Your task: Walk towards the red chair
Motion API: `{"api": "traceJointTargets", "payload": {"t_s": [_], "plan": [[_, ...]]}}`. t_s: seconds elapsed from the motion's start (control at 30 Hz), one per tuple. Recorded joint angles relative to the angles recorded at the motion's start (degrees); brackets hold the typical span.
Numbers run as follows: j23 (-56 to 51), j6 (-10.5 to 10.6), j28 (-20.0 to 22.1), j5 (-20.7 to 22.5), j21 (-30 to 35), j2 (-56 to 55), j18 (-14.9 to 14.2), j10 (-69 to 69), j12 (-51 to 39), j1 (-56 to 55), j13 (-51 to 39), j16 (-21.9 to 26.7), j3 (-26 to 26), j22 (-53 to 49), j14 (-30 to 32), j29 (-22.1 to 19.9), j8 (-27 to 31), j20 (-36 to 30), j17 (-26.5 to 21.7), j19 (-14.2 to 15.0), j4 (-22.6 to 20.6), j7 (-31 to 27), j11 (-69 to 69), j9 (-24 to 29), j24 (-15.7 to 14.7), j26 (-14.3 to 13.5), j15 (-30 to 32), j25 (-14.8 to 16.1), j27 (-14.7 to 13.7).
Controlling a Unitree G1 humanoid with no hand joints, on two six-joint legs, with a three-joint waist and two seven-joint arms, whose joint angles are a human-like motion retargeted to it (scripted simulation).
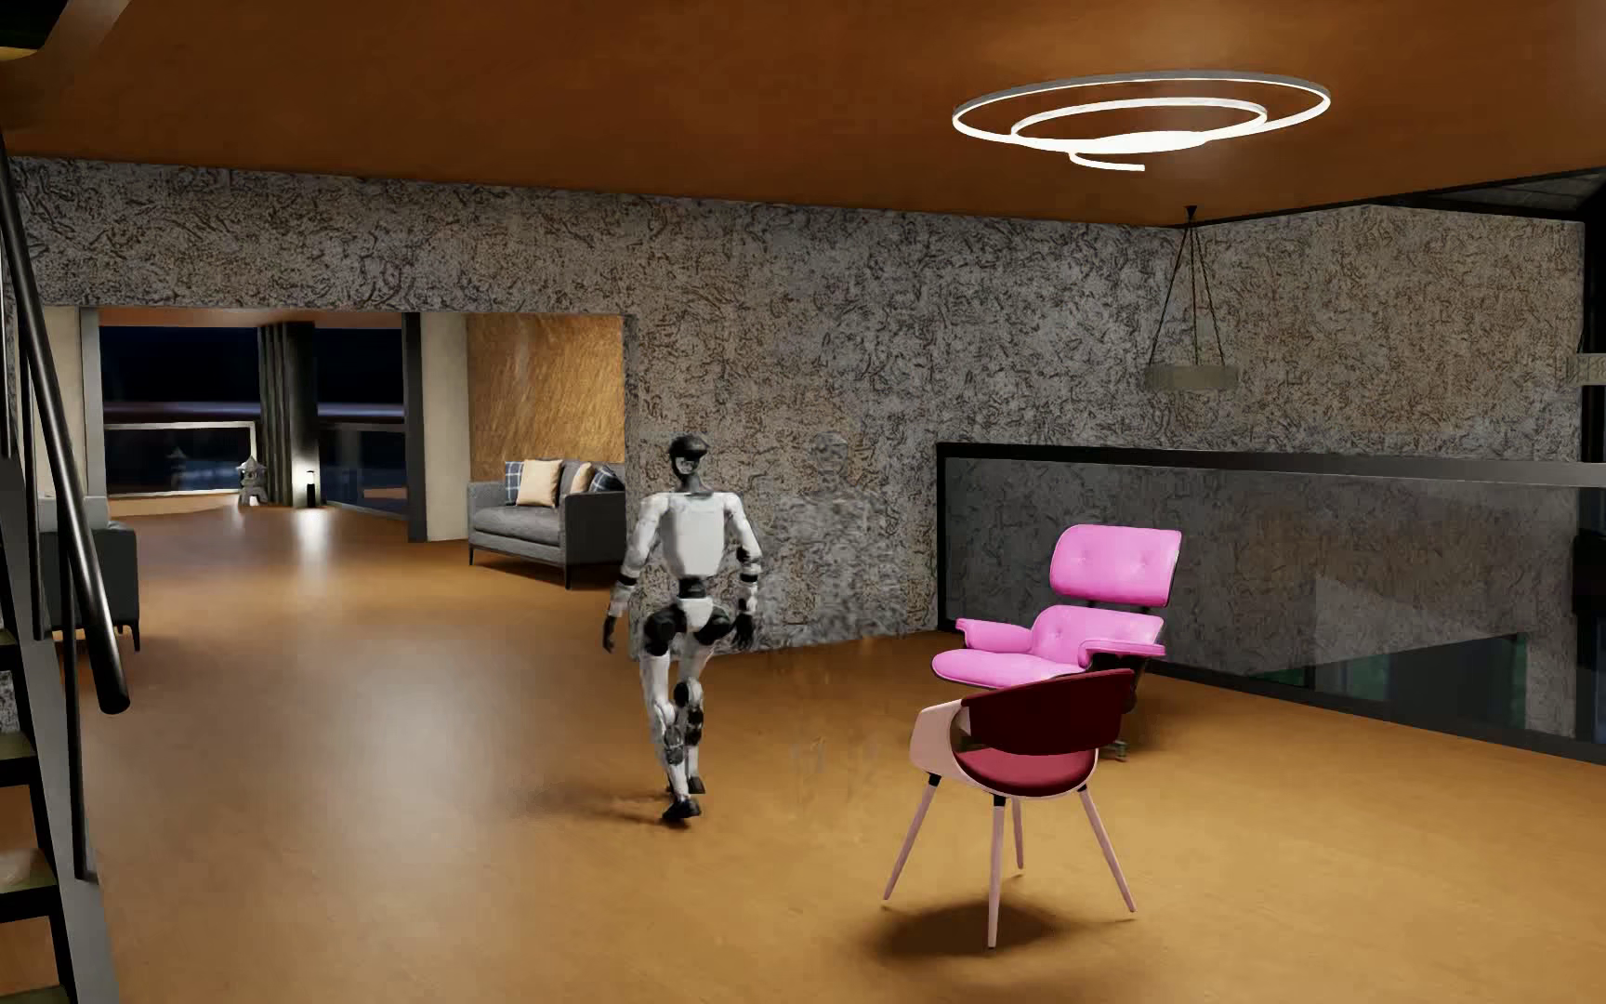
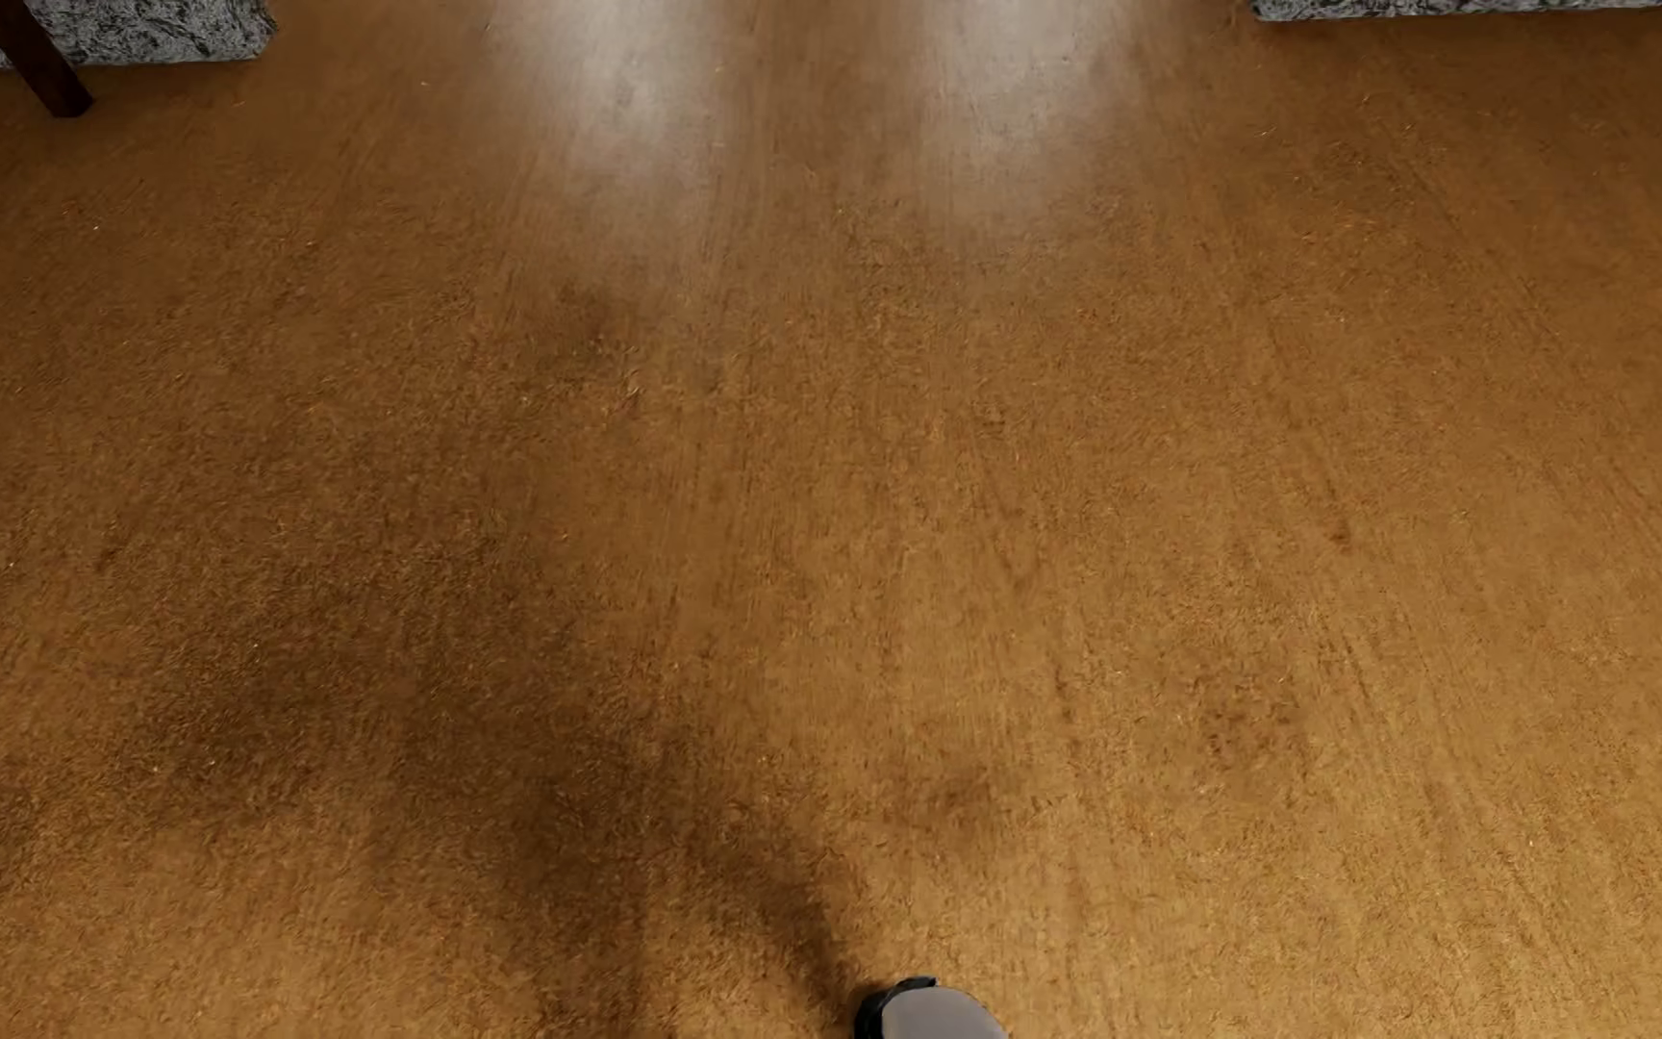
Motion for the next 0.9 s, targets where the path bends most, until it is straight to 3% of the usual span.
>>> {"api": "traceJointTargets", "payload": {"t_s": [0.1, 0.17, 0.23, 0.27, 0.3, 0.33, 0.37, 0.4, 0.43, 0.47, 0.57, 0.6, 0.8, 0.9], "plan": [[2.9, -0.34, 0.0, -4.03, 1.03, 1.68, 0.0, 2.56, -0.05, 4.36, 4.52, 0.32, -2.72, -2.42, -5.78, 0.0, 0.0, -0.06, -0.06, 0.0, -0.64, 0.0, -13.75, -0.13, 0.0, 0.0, -16.15, 0.0, 0.0], [4.36, -1.23, 0.0, -6.31, 1.56, 0.73, 0.0, 2.84, 1.68, 9.04, 8.02, -0.33, -3.65, -3.65, -10.56, 0.0, 0.0, 0.44, 0.32, 0.0, -1.09, 0.0, -17.78, -0.44, 0.0, 0.0, -10.79, 0.0, 0.0], [5.07, -1.5, 0.0, -7.11, 1.68, -0.97, 0.0, 2.13, 3.91, 14.28, 10.88, -1.83, -4.96, -4.9, -15.5, 0.0, 0.0, -0.04, 0.54, 0.0, -1.86, 0.0, -9.82, -1.33, 0.0, 0.0, -14.81, 0.0, 0.0], [5.71, -1.01, 0.0, -7.34, 1.63, -1.73, 0.0, 2.62, 4.52, 15.79, 11.93, -2.97, -6.08, -5.61, -15.72, 0.0, 0.0, -1.08, 0.59, 0.0, -1.5, 0.0, -8.53, -2.26, 0.0, 0.0, -10.3, 0.0, 0.0], [7.0, 0.11, 0.0, -7.28, 1.54, -2.96, 0.0, 5.07, 4.47, 15.5, 12.36, -4.51, -6.94, -6.16, -12.59, 0.0, 0.0, -2.31, 0.65, 0.0, -0.42, 0.0, -7.35, -3.22, 0.0, 0.0, -1.31, 0.0, 0.0], [9.02, 1.65, 0.0, -6.47, 1.97, -4.77, 0.0, 9.94, 3.77, 13.85, 11.8, -6.31, -6.86, -6.29, -5.04, 0.0, 0.0, -3.79, 0.57, 0.0, 1.12, 0.0, -6.44, -3.71, 0.0, 0.0, 9.23, 0.0, 0.0], [10.92, 2.87, 0.0, -4.69, 3.5, -6.11, 0.0, 16.01, 2.75, 12.06, 10.3, -7.87, -6.05, -6.19, 7.58, 0.0, 0.0, -5.86, 0.1, 0.0, 2.75, 0.0, -5.34, -3.51, 0.0, 0.0, 16.9, 0.0, 0.0], [11.68, 3.26, 0.0, -2.26, 5.56, -6.02, 0.0, 21.0, 1.68, 10.24, 8.33, -8.7, -5.23, -6.44, 23.61, 0.0, 0.0, -8.6, -0.74, 0.0, 3.8, 0.0, -4.39, -2.94, 0.0, 0.0, 19.02, 0.0, 0.0], [11.11, 3.02, 0.0, 0.2, 6.62, -4.49, 0.0, 24.01, 0.68, 8.04, 6.42, -8.62, -5.04, -7.46, 36.14, 0.0, 0.0, -11.45, -1.69, 0.0, 3.82, 0.0, -4.32, -2.44, 0.0, 0.0, 16.6, 0.0, 0.0], [9.69, 2.63, 0.0, 2.59, 5.93, -1.99, 0.0, 26.57, 0.07, 5.74, 4.99, -7.95, -5.19, -8.84, 38.31, 0.0, 0.0, -13.31, -2.51, 0.0, 3.26, 0.0, -5.02, -2.16, 0.0, 0.0, 11.94, 0.0, 0.0], [3.49, 0.94, 0.0, 8.72, -0.06, 6.52, 0.0, 32.16, 1.15, 1.63, 2.21, -6.25, -2.11, -6.61, 14.86, 0.0, 0.0, -9.99, -4.16, 0.0, 2.78, 0.0, -6.86, -2.25, 0.0, 0.0, -0.99, 0.0, 0.0], [1.55, -0.09, 0.0, 9.59, -1.41, 9.27, 0.0, 31.67, 1.73, 0.95, 1.01, -5.58, -0.74, -3.99, 10.84, 0.0, 0.0, -8.66, -4.41, 0.0, 3.13, 0.0, -7.32, -2.36, 0.0, 0.0, -3.91, 0.0, 0.0], [-4.14, -6.23, 0.0, 7.3, -8.55, 21.07, 0.0, 17.05, 6.31, 0.22, -4.7, -1.86, 5.72, 8.77, -3.39, 0.0, 0.0, -8.54, -5.06, 0.0, 4.81, 0.0, -8.57, -4.65, 0.0, 0.0, -14.89, 0.0, 0.0], [-0.44, -5.6, 0.0, 4.95, -11.69, 23.77, 0.0, 10.11, 9.33, 1.97, -7.9, -2.35, 10.98, 11.06, -3.4, 0.0, 0.0, -6.28, -4.48, 0.0, 6.56, 0.0, -9.46, -5.8, 0.0, 0.0, -18.62, 0.0, 0.0]]}}
